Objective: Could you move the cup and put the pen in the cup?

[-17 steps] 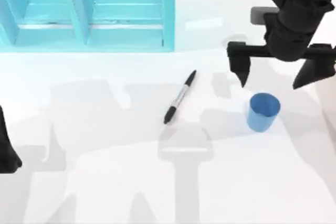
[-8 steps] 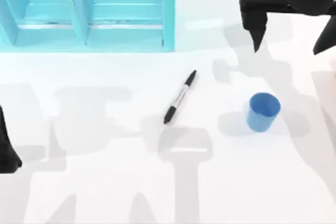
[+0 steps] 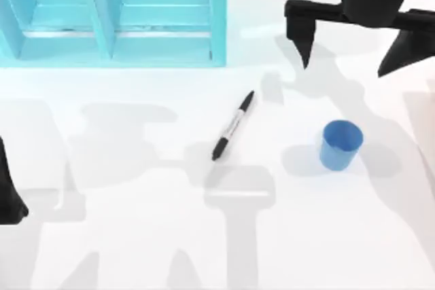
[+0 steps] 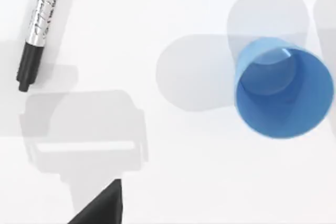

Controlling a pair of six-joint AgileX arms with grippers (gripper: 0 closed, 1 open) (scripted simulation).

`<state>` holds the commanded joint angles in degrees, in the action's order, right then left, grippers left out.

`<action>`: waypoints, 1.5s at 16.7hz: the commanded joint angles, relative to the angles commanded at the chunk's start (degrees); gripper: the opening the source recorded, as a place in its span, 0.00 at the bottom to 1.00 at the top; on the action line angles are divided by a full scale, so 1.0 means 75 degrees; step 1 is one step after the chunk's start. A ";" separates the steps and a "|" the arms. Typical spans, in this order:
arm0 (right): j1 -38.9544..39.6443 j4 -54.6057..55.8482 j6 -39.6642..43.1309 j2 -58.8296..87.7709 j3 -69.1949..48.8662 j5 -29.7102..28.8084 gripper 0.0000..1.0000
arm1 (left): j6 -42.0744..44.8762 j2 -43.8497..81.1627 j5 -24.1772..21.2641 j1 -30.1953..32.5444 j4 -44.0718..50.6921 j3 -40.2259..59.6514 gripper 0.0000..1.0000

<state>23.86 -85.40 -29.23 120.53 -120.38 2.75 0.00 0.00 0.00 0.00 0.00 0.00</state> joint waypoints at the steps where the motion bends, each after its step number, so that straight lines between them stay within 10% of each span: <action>1: 0.0121 0.0242 -0.0414 0.0219 -0.0033 0.0042 1.00 | 0.0000 0.0000 0.0000 0.0000 0.0000 0.0000 1.00; 9: 0.1121 0.2440 -0.3942 0.1922 -0.0146 0.0394 1.00 | 0.0000 0.0000 0.0000 0.0000 0.0000 0.0000 1.00; 25: 0.1384 0.4635 -0.4374 0.3263 0.0607 0.0383 1.00 | 0.0000 0.0000 0.0000 0.0000 0.0000 0.0000 1.00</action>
<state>34.24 -50.64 -62.03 145.00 -115.83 5.62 0.00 0.00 0.00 0.00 0.00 0.00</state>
